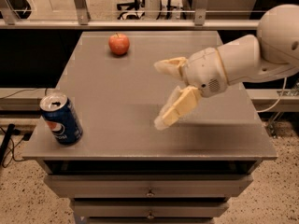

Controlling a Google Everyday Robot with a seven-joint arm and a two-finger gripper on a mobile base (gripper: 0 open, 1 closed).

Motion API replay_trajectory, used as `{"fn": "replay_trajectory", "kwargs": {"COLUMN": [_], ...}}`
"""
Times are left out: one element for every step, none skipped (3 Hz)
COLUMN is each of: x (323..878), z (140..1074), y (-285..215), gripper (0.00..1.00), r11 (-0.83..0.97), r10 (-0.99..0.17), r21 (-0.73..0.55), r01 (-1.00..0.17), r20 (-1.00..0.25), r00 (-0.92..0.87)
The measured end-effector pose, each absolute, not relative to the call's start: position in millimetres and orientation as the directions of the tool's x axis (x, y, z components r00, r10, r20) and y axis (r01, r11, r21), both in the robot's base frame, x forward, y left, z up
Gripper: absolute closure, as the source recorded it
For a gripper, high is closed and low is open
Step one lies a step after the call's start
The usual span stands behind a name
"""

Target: Pick pepsi can

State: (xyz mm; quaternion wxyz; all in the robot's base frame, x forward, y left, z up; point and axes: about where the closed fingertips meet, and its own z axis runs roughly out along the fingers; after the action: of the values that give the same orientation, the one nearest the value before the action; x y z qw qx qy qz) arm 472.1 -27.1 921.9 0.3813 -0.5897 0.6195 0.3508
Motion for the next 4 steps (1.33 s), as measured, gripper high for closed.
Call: {"fn": "replay_trajectory", "kwargs": {"x": [475.4, 480.6, 482.9, 473.6], "z": [912.5, 893.2, 885.5, 879.4], "y": [25.2, 80.6, 111.4, 130.7], "gripper": [0.00, 0.00, 0.00, 0.00], "r11": [0.002, -0.029, -0.040, -0.049], "r10": [-0.400, -0.348, -0.314, -0.291], "r21": [-0.039, -0.042, -0.032, 0.004], "r01": [-0.999, -0.999, -0.999, -0.999], "r20": [-0.916, -0.936, -0.948, -0.957], "r00": [0.035, 0.049, 0.043, 0.011]}}
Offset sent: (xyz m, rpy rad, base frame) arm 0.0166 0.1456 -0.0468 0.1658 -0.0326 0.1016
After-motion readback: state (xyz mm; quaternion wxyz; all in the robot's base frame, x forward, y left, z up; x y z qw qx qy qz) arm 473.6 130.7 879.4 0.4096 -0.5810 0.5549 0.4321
